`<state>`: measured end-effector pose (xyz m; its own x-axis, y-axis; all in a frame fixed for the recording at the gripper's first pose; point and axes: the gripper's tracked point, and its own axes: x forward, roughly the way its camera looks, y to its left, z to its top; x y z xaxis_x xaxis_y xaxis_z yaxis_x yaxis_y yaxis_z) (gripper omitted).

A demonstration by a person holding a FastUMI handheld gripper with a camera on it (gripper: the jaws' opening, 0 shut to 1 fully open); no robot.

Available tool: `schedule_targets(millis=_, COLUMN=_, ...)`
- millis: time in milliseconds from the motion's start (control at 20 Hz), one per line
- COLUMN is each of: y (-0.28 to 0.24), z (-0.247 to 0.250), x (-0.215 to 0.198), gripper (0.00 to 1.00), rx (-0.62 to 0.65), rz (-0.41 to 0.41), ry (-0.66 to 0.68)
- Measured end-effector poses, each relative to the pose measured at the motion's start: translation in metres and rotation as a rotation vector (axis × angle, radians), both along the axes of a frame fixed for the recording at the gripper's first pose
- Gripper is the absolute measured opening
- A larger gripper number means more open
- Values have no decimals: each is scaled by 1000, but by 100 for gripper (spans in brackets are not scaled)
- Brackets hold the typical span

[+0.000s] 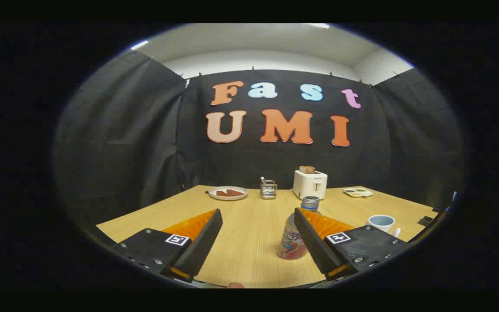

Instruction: Take the bottle from table, then pour the juice into the cup, finally place the bottle on the coaster

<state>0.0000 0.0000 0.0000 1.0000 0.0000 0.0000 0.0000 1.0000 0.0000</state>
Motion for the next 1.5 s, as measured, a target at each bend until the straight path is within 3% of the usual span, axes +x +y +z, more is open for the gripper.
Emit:
schedule_targets(millis=550, y=24, z=14, x=-3, gripper=99, rx=-15, rz=41, ry=-24)
schedule_targets(millis=1500, y=-63, z=-30, x=3, gripper=99, rx=67, rz=-139, ry=90)
